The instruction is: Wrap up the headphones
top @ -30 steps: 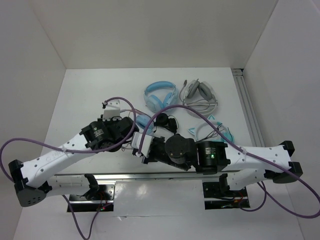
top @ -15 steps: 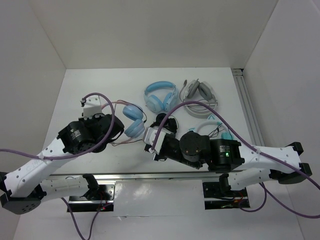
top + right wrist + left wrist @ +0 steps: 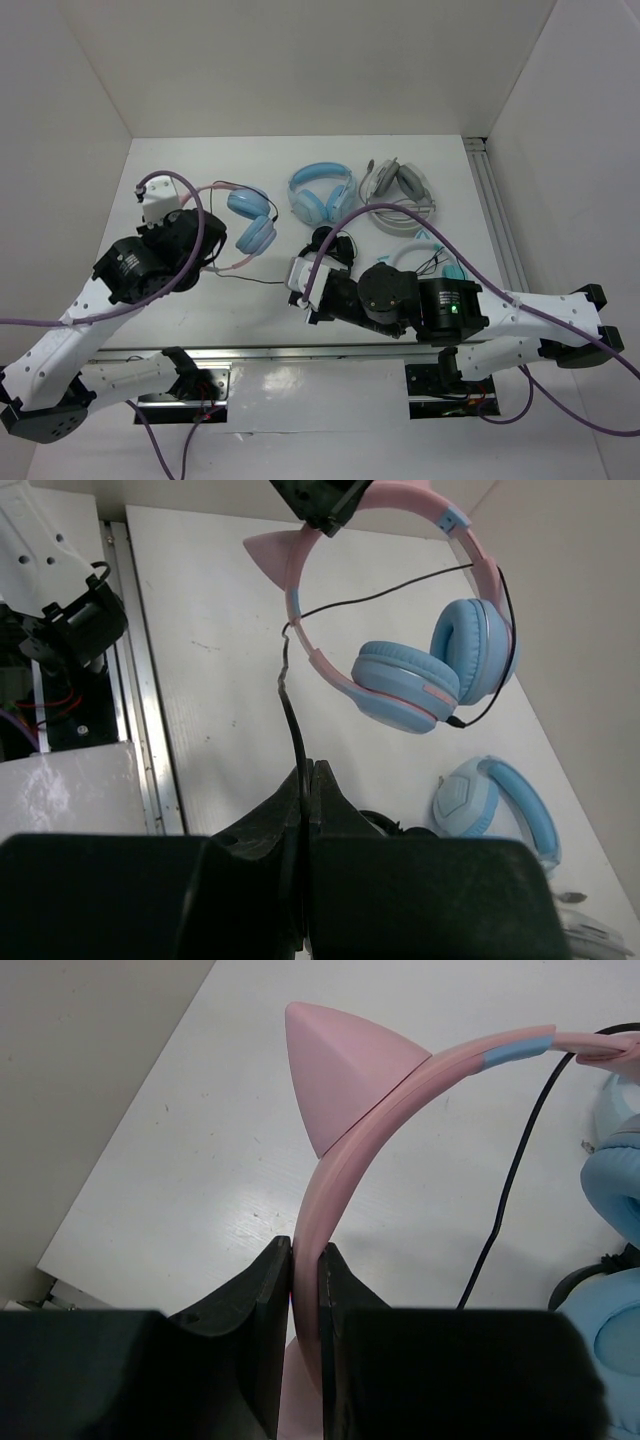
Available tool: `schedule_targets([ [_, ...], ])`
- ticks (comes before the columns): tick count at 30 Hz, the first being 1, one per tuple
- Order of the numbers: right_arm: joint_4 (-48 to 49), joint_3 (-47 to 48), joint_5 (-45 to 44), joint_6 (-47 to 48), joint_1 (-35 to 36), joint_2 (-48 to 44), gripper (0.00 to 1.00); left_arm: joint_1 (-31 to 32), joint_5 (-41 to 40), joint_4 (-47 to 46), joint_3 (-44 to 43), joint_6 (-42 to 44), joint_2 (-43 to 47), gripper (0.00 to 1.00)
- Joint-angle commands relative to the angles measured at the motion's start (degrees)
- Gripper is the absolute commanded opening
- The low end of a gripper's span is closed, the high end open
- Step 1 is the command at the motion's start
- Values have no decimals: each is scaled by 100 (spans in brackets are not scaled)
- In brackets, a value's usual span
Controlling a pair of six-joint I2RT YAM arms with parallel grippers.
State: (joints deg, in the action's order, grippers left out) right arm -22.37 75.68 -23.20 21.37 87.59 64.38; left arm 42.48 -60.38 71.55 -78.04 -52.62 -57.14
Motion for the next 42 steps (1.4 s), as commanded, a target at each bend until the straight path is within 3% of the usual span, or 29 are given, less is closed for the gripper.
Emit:
schedule_targets([
  [1,13,43,202,-132,39,-22,0,-126,-44,-746,-256,33,19,0],
  [15,-39,-124,394,-352,39,101,0,-872,562,-1441,-370,708,98,0],
  [22,-39,105,1063,-405,39,109,0,-1039,703,-1713,52,595,98,0],
  [31,40,246,888,-317,91,-162,0,-1040,614,-1776,719,779,-183,0],
  [37,-170,473,317,-2,91,-75,0,-750,1474,-2935,1247,1964,405,0],
  [42,-171,588,-211,324,91,171,0,-373,1706,-3121,1309,2845,344,0],
])
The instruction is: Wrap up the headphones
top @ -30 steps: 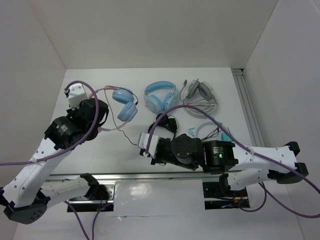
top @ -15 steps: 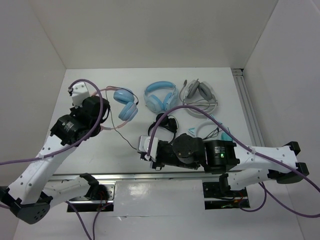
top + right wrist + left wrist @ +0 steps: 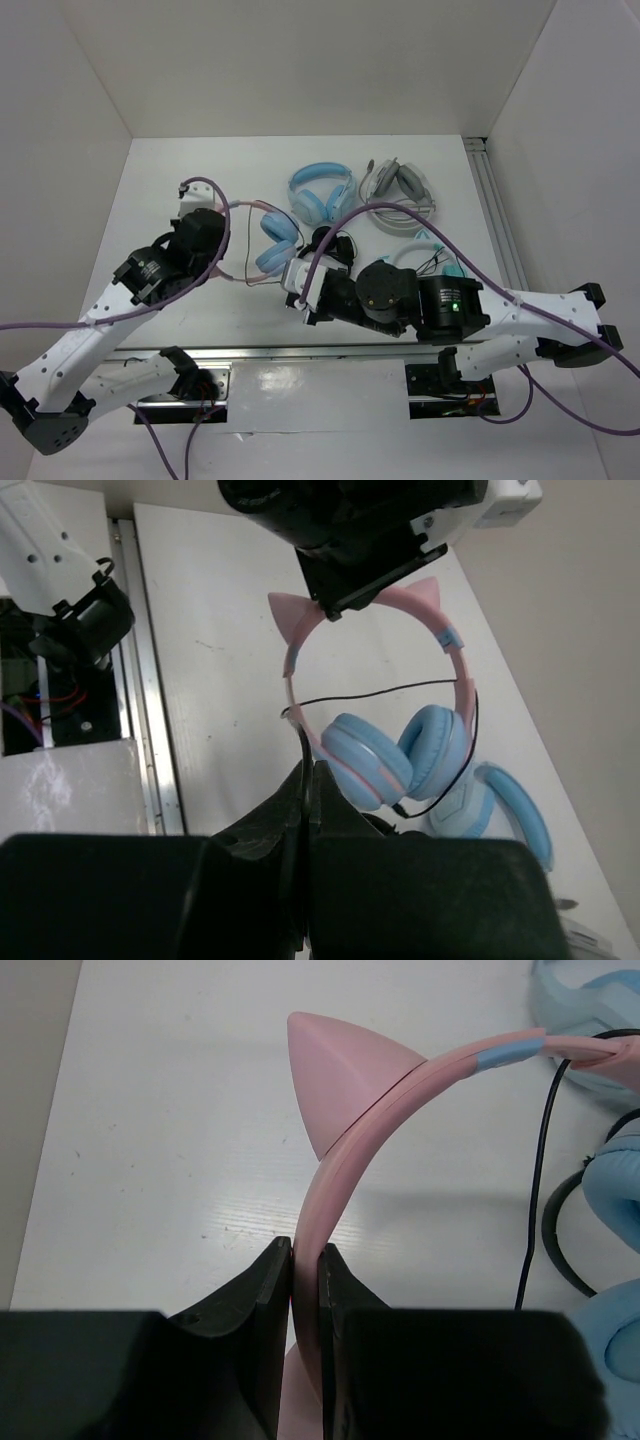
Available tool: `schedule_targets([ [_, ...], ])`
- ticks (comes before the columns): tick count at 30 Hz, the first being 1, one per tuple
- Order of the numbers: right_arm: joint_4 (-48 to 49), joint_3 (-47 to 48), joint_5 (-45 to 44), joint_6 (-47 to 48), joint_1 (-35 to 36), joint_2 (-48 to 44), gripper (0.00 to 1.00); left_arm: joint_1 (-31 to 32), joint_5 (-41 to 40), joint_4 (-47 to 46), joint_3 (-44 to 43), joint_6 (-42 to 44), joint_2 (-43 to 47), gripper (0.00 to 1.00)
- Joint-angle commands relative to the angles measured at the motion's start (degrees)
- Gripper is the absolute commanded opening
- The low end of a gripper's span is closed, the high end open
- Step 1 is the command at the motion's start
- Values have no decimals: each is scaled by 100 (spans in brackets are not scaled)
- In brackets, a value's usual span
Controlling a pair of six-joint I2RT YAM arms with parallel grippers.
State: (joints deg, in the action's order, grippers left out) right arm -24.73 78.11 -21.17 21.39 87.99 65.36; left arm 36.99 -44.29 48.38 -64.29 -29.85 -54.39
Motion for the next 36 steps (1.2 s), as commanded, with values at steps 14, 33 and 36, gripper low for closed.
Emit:
schedule_targets([
  [14,335,996,-107,612,-783,785,0,1319,-281,-603,-101,955,17,0],
  [33,1480,275,-792,1227,-1337,460,0,2049,-151,-672,-111,1569,226,0],
  [36,1339,275,-845,1473,-1451,407,0,2049,78,-734,-110,1902,385,0],
])
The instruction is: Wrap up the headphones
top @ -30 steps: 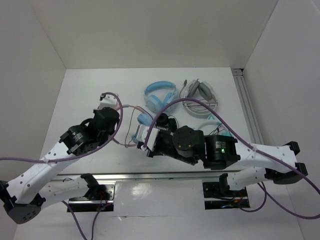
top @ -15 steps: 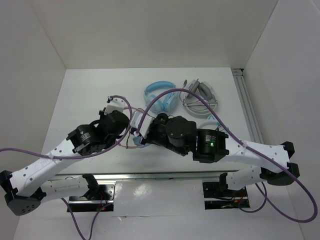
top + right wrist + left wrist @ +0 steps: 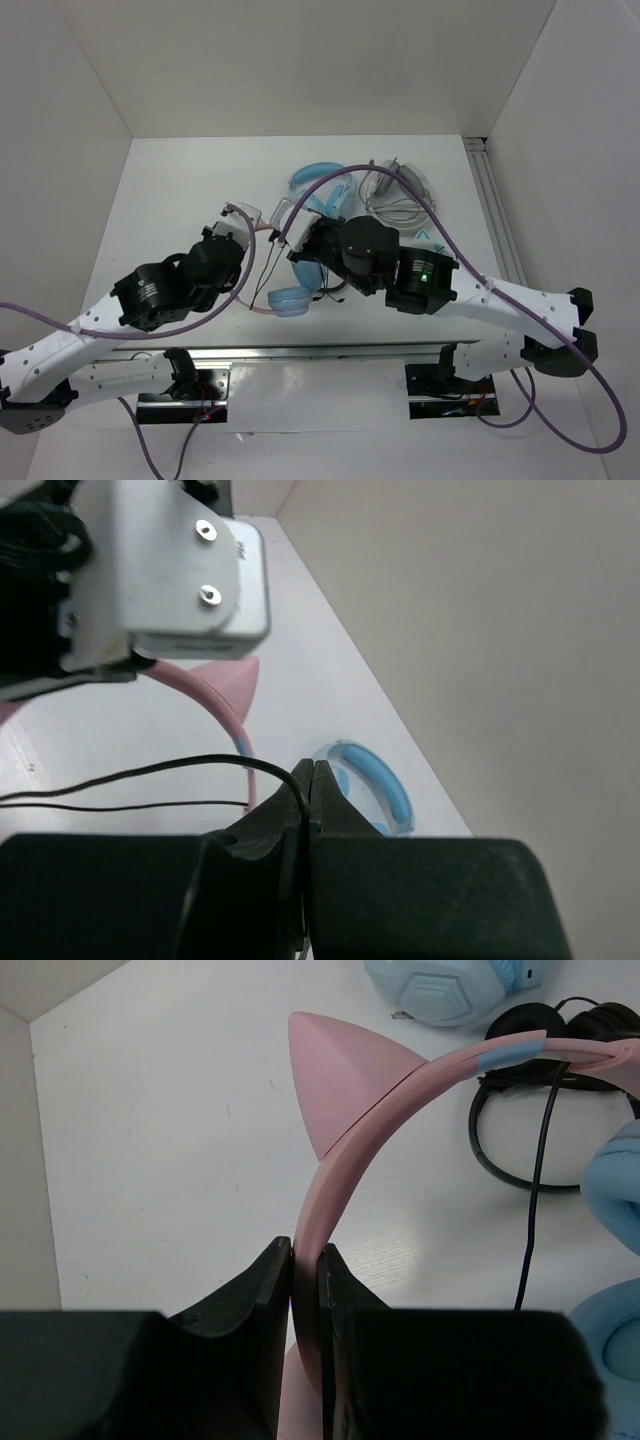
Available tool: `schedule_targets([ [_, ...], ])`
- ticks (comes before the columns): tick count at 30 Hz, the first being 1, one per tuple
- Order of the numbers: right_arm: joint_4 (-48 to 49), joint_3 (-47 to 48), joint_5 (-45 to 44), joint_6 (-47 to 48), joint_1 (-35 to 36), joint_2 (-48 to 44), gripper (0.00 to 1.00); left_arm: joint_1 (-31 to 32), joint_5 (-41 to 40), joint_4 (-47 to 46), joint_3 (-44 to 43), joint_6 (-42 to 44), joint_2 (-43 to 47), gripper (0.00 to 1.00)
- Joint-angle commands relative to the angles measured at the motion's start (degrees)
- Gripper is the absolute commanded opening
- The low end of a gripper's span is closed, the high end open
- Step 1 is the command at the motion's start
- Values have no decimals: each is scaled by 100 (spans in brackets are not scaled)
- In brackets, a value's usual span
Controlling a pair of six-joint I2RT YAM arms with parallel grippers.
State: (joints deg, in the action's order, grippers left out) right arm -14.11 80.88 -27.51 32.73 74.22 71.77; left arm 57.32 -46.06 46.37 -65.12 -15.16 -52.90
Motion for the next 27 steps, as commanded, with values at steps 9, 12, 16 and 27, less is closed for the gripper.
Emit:
schedule_targets([
  [9,-31,174,-967,1068,-407,-356,0,16,764,-295,-132,733,246,0],
  [12,101,25,-870,1069,-583,-479,0,16,1351,-295,-184,891,359,0],
  [16,101,-107,-459,938,-960,-479,0,16,1977,-295,-238,1059,473,0],
  [27,488,-389,333,445,-1629,-269,0,16,1839,-365,-668,919,1036,0],
])
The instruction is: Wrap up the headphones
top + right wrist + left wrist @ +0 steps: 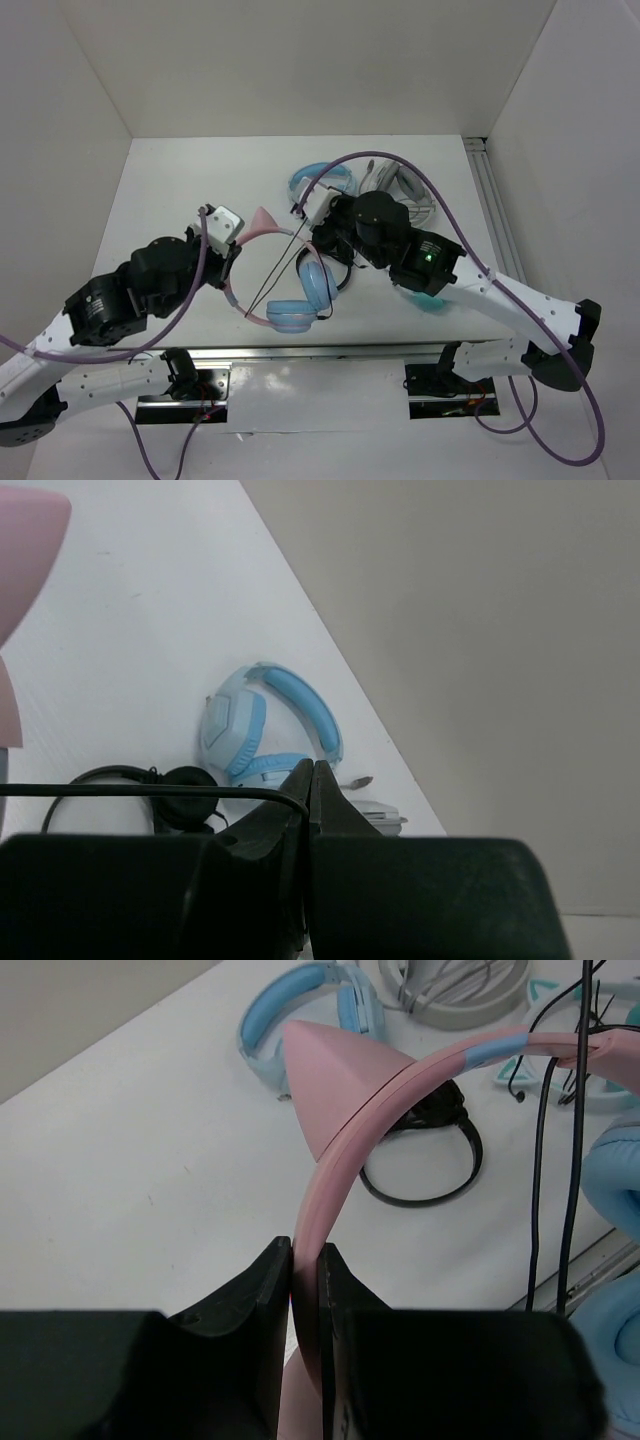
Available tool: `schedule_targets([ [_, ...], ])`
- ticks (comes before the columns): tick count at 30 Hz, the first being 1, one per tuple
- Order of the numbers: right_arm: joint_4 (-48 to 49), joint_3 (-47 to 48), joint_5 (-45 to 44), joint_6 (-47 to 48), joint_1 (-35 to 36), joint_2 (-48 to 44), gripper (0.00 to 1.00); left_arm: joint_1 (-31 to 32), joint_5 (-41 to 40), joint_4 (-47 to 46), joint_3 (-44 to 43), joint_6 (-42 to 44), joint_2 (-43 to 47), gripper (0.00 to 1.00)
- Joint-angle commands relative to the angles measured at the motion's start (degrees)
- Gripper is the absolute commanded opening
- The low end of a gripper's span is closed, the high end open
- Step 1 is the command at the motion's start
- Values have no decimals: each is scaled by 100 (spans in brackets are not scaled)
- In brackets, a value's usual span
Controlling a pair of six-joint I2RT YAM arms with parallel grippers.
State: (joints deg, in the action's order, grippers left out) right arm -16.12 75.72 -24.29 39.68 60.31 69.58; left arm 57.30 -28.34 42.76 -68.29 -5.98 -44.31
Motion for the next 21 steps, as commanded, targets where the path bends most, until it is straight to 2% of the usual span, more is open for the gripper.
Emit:
schedule_targets([
  [1,689,188,73,-250,-239,-50,0,18,-22,65,-351,0,178,0],
  [5,803,127,460,-469,-538,3,3,18,-198,65,-457,-114,239,0],
  [10,944,-49,759,-593,-732,3,5,18,73,-49,-562,-220,362,0],
  [15,944,-49,1198,-900,-1047,64,20,18,293,-119,-817,-325,362,0],
  [21,1137,-268,1997,-1313,-1363,117,28,18,215,-242,-993,-509,362,0],
])
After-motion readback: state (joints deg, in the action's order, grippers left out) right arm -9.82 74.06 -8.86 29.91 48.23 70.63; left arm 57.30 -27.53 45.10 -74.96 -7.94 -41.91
